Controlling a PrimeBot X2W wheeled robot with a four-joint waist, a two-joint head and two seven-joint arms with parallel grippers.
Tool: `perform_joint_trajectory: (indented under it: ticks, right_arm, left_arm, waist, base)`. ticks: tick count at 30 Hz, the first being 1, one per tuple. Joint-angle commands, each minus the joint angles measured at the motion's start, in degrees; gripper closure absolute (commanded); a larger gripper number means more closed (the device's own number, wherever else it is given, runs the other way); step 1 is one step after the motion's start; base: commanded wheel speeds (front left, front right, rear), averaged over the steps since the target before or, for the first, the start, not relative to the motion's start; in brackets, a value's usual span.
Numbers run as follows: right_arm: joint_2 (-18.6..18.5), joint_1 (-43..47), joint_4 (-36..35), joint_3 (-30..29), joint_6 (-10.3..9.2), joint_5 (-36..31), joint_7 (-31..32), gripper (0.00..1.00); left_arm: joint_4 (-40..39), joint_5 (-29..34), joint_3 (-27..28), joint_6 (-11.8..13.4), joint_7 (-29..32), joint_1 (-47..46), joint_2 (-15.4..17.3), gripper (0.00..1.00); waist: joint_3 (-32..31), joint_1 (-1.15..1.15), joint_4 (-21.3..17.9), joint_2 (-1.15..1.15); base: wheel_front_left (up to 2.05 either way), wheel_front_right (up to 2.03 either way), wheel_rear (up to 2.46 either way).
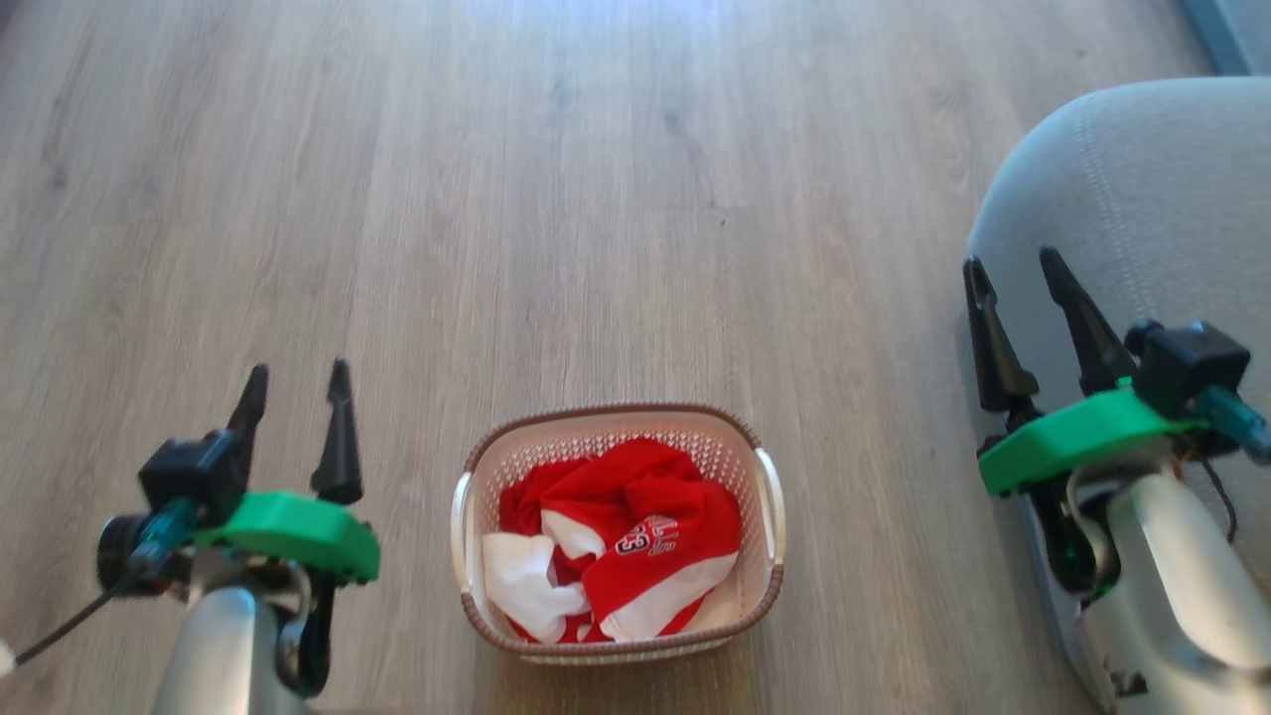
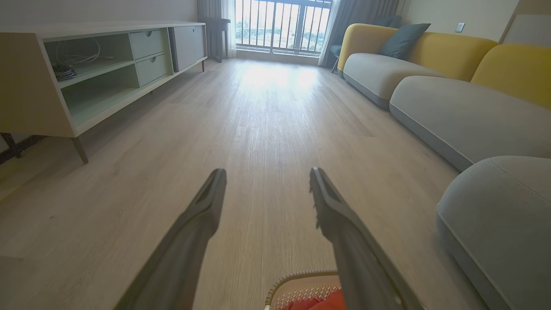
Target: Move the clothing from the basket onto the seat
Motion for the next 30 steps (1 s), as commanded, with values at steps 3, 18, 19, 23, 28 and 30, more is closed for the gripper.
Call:
perform_joint_trajectory:
  ticks: [3, 18, 19, 23, 28, 30]
  right_arm:
    - [0.8, 1.0, -1.9, -0.1, -0.01, -0.4, -0.4, 0.00]
    - [1.7, 6.0, -2.3, -1.6, -0.01, -1.7, -0.4, 0.00]
    - [1.8, 6.0, -2.3, -1.7, -0.01, -1.8, -0.4, 0.00]
    - [2.0, 5.8, -2.5, -1.8, -0.01, -2.0, -0.4, 0.00]
    - [2.0, 5.4, -2.8, -1.7, -0.01, -2.2, -0.4, 0.00]
    - [1.8, 4.6, -3.1, -1.5, -0.01, -2.1, -0.4, 0.00]
  left_arm:
    - [-2.8, 1.0, 3.9, -0.1, -0.6, 0.8, 0.9, 0.00]
    - [-6.2, 2.0, 7.8, 0.4, -0.6, 5.8, 0.7, 0.00]
    - [-6.3, 1.9, 7.6, 0.5, -0.6, 5.9, 0.7, 0.00]
    - [-6.8, 1.8, 6.5, 1.3, -0.6, 6.3, 0.7, 0.00]
    - [-6.1, 1.3, 5.9, 1.1, -0.6, 5.7, 0.7, 0.00]
    - [-5.8, 1.0, 5.1, 1.0, -0.6, 5.2, 0.7, 0.00]
  waist:
    - [-1.8, 0.01, -1.3, 0.00]
    - [-3.2, 0.01, -2.8, 0.00]
    - [-3.1, 0.01, -2.8, 0.00]
    - [-2.6, 0.01, -2.9, 0.00]
    - [-1.6, 0.01, -3.0, 0.00]
    - [-0.3, 0.01, -3.2, 0.00]
  base:
    - [0.00, 0.00, 0.00]
    - [0.00, 0.00, 0.00]
    - [0.00, 0.00, 0.00]
    - [0.00, 0.00, 0.00]
    - [0.00, 0.00, 0.00]
    - [0.00, 0.00, 0.00]
